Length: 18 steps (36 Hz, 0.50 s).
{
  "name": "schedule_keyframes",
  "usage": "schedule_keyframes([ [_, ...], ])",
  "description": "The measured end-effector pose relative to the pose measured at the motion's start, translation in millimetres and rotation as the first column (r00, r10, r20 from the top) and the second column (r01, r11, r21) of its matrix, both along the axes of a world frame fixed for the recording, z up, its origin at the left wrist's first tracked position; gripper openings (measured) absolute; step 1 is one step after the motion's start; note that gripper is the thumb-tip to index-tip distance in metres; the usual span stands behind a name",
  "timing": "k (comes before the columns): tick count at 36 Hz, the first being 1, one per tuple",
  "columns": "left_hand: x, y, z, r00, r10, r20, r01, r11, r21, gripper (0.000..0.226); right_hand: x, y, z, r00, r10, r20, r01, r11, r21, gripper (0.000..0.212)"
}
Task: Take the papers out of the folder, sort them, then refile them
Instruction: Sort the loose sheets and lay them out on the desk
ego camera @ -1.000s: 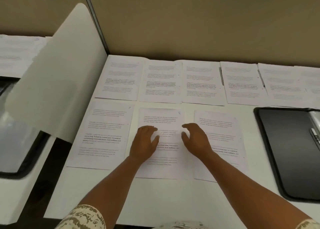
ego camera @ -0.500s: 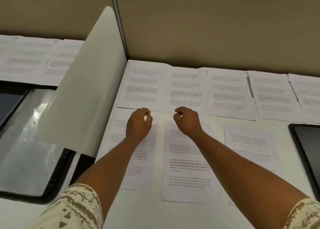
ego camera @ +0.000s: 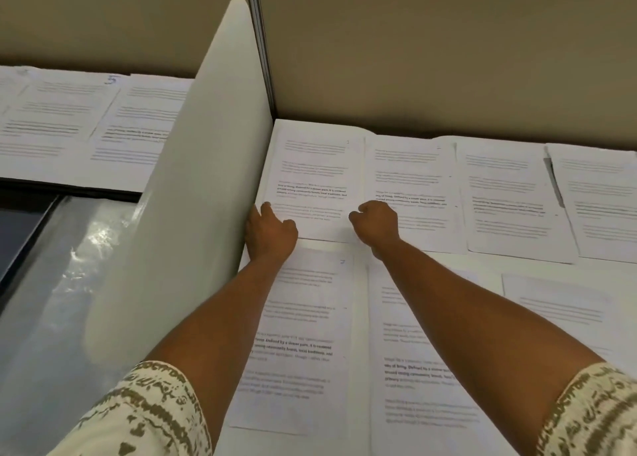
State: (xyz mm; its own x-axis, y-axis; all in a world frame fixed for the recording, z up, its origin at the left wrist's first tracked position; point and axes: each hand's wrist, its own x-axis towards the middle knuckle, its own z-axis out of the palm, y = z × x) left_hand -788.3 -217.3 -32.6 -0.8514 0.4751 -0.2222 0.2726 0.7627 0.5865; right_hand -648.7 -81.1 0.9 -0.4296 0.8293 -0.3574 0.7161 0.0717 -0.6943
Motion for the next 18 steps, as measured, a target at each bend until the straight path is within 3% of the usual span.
schedule_keyframes([
  [4,-4.5,1.7,-5.7,0.997,0.043,-0.068,-0.044,0.999,-0.027,0.058,-13.8,1.4,-7.5,0.997,-0.067,0.03,0.067,0.998,-0.013,0.029],
  [8,1.6,2.8,-11.7,0.992,0.044,-0.122,-0.051,0.997,-0.056,0.057,-21.5,0.1,-13.1,0.989,-0.149,-0.012,0.148,0.985,-0.092,0.008],
  [9,2.4,2.4,-13.6,0.991,0.04,-0.131,-0.049,0.997,-0.062,0.057,-22.8,0.1,-16.1,0.983,-0.18,-0.03,0.175,0.976,-0.133,0.02],
  [11,2.1,1.3,-15.7,0.989,0.037,-0.147,-0.046,0.997,-0.061,0.056,-25.2,1.2,-21.7,0.971,-0.229,-0.063,0.214,0.959,-0.186,0.016],
  [18,3.2,0.9,-10.8,0.984,0.106,-0.147,-0.084,0.986,0.146,0.055,-23.4,2.3,-29.6,0.96,-0.26,-0.108,0.238,0.954,-0.182,0.015],
])
